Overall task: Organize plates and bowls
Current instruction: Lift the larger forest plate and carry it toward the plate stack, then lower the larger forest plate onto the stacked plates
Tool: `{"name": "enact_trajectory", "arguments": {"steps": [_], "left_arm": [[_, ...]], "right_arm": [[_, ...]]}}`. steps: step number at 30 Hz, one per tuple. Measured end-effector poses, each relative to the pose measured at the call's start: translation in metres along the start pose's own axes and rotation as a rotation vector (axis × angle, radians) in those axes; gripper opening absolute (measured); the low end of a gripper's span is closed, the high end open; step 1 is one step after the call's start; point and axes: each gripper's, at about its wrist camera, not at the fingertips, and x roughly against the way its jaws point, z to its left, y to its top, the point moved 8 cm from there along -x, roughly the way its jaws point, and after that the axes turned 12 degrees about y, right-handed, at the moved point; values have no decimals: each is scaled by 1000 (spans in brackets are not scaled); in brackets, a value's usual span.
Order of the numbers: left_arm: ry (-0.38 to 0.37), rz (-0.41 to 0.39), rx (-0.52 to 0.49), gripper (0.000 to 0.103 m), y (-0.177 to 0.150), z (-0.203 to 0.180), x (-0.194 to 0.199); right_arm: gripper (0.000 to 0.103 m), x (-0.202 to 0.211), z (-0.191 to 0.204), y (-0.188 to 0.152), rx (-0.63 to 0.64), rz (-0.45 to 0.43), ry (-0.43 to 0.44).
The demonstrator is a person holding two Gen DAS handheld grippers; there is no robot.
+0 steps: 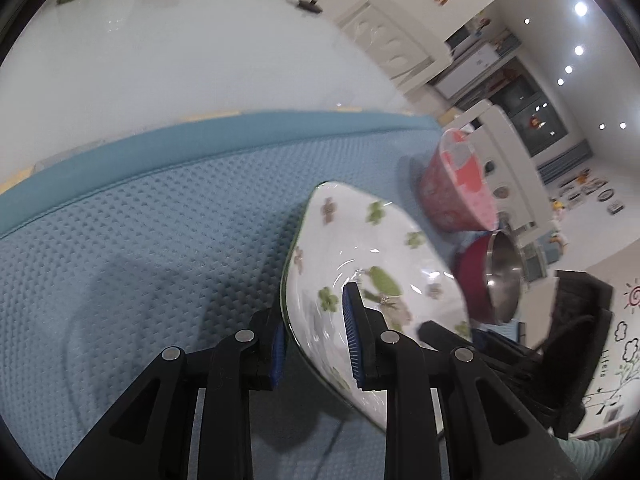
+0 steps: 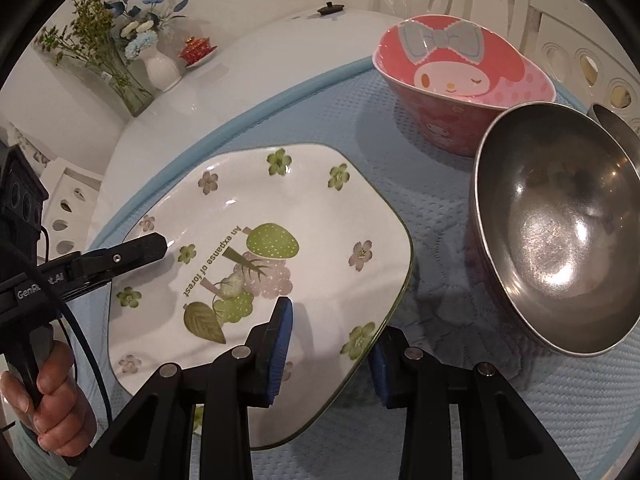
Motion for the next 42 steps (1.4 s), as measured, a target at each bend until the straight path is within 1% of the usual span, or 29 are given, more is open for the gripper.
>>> {"name": "enact_trajectory", "arguments": {"steps": [4,9,10,13,16,19,21,24,26,30,32,35,38,42], "left_arm": [[68,-40,-26,21,-4,5,15],[78,-76,1,21,-9,16,34],[81,-88,5,21,-9,19,39],[97,-138,8,21,-12,23,61],[105,-175,32,21,-17,25,83],[108,-220,49,21,-23,21,107],[119,-259,58,21,-30,15,131],[147,-306,74,21,-46,6,162],[161,-329,94,21,-61,-1,181],[170,-350,142,21,-100,-8,212],[184,-352,163,21,-121,-12,220],[205,-337,201,21,-159,-16,222],[215,-308,239,21,-196,-19,219],[216,-255,290,21,-248,-24,206]], "right_arm": [[34,-1,16,0,41,7,22],[34,-7,35,-2,98,22,56],[34,-6,40,-2,102,22,74],[34,-1,58,3,150,-9,88],[34,6,76,4,206,-33,111],[34,22,94,4,238,-57,141],[34,37,107,2,267,-80,161],[34,69,129,-7,328,-119,189],[34,86,136,-16,361,-126,203],[34,120,149,-50,416,-116,233],[34,131,150,-70,433,-108,240],[34,145,148,-110,450,-79,238],[34,151,139,-151,442,-17,245],[34,151,116,-203,424,76,250]]}}
